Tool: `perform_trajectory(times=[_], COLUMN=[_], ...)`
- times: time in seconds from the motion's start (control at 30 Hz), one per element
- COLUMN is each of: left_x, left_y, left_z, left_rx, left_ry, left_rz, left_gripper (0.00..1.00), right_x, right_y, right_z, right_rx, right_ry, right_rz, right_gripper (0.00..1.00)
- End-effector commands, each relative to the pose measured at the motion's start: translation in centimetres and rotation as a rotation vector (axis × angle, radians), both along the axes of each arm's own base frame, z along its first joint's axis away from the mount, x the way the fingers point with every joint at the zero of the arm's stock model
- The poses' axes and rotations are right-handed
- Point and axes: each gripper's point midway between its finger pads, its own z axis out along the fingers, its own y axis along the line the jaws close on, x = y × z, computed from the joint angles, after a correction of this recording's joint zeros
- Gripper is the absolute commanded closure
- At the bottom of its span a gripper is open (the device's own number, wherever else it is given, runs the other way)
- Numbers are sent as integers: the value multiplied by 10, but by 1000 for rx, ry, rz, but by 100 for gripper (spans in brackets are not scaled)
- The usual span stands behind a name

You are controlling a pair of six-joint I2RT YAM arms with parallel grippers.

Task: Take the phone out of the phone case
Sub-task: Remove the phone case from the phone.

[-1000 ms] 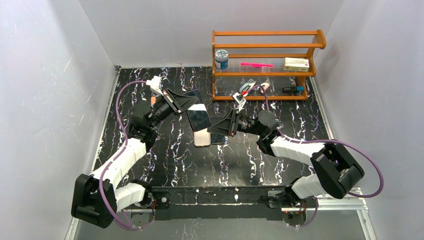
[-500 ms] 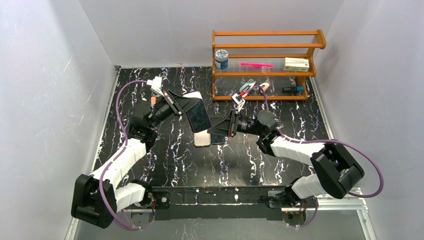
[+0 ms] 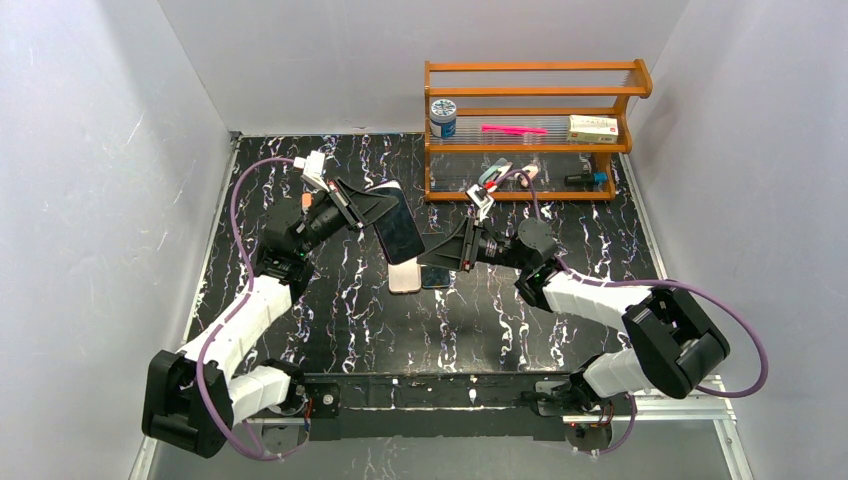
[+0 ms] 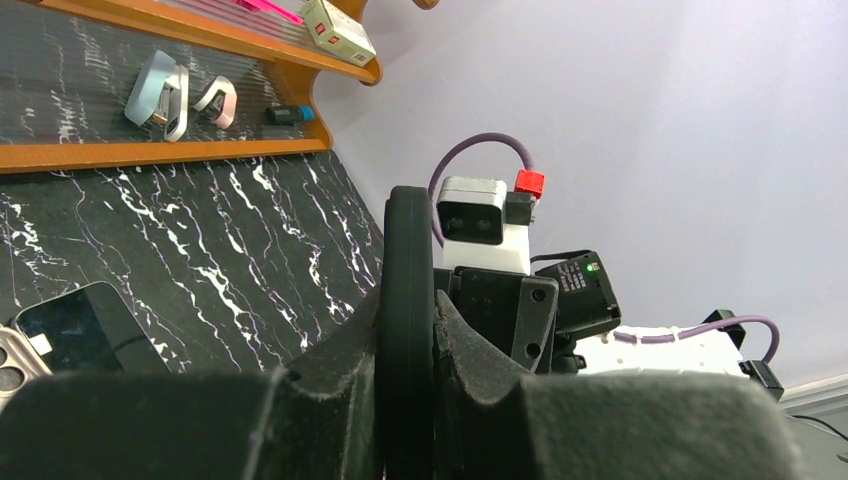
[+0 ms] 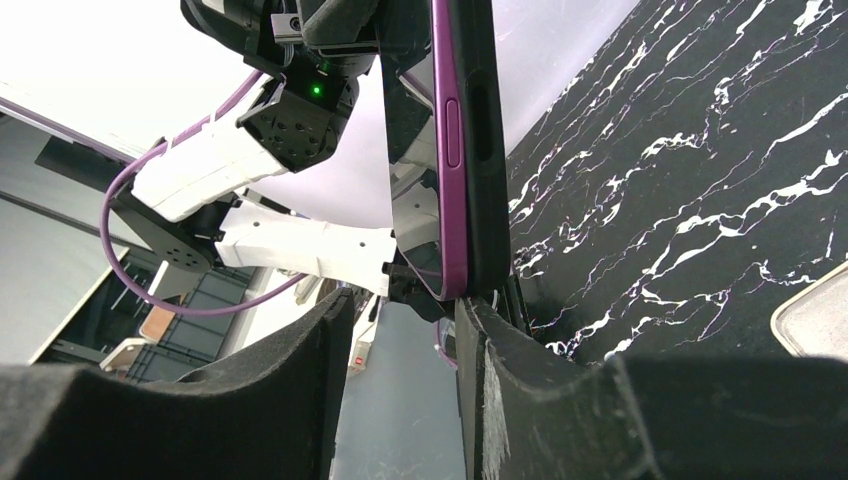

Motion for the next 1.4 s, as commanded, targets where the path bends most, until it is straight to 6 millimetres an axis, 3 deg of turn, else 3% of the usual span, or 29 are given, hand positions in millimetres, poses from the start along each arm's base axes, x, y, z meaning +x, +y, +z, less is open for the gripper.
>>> perform_trajectory(times=[0.0, 0.33, 0.6, 0.87, 1.13, 1.37], left_x=[-26, -34, -53, -54, -24, -12], left_y=[-10, -12, -29, -32, -20, -15], left_z=[4, 19, 24, 30, 1, 24], left_rx=[38, -5, -65, -76, 142, 165], left_ry=[-29, -27, 13, -8, -53, -115], left_rz=[-125, -153, -235, -243, -102, -53], left_gripper=[100, 100, 100, 100, 100, 100], right_x=[10, 13, 19, 24, 16, 15], right_y=[-13, -16, -9, -4, -11, -17], right_z=[69, 74, 77, 73, 68, 56], right_rx=[170, 185, 203, 215, 162, 88], right_ry=[-182, -208, -229, -224, -220, -218], right_rz=[-88, -91, -70, -67, -82, -121], right_gripper=[51, 51, 51, 52, 48, 43])
